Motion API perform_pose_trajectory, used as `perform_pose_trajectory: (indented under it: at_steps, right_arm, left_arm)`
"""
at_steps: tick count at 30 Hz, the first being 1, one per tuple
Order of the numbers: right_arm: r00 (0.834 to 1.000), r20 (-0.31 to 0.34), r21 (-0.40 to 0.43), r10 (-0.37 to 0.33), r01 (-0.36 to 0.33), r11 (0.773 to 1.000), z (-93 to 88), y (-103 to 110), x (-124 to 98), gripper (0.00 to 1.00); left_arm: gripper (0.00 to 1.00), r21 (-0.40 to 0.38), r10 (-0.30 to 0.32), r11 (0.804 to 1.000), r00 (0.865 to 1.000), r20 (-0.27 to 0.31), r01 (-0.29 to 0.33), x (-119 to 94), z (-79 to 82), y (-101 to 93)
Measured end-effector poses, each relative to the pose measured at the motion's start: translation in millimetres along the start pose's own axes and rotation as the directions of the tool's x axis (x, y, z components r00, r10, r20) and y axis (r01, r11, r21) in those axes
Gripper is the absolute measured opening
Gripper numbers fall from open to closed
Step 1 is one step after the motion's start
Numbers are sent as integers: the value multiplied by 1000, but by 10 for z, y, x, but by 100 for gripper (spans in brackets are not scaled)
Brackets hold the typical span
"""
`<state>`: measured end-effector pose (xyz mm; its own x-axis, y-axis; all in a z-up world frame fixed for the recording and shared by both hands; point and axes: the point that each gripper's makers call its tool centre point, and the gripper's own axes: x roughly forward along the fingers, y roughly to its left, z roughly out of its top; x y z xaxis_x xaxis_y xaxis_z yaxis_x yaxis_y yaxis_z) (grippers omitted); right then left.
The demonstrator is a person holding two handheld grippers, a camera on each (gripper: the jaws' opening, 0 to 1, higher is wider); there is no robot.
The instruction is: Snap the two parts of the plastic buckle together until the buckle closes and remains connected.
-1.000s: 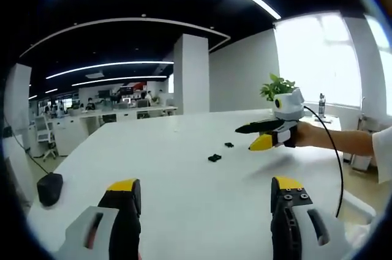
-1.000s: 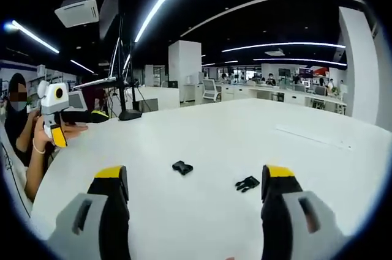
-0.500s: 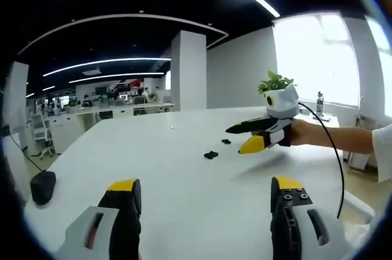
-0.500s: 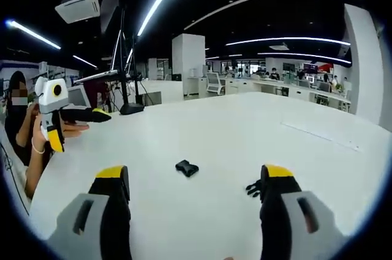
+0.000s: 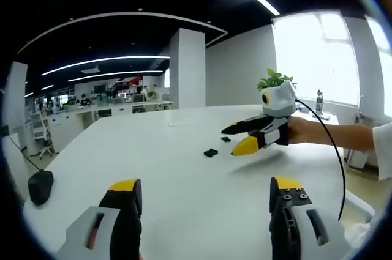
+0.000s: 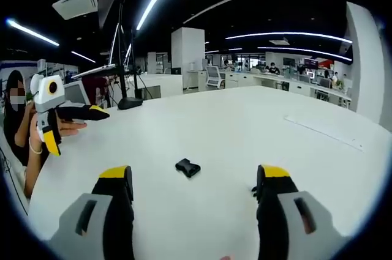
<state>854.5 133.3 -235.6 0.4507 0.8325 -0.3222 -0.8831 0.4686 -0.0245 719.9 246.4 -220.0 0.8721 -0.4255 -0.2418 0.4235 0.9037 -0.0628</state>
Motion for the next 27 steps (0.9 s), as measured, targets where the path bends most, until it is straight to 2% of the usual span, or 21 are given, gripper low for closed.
perform_pose_trajectory:
  at_steps: [12,18,27]
  right_arm:
    - [999,-33,-24,7,-8,1000,-28,61,110,83]
    - [1000,-20,-22,12,-13,1000,0,60,156,82]
    - [999,-41,-50,30,-32,998,-8,139,231,82]
  left_arm:
    - [85,1,-4,1000,1000,-18,4,69,-54,25]
    - [82,13,19,1000,1000,-2,-19,85,-47,73]
    - [82,6,-22,1000,999,25,22,136,2,6]
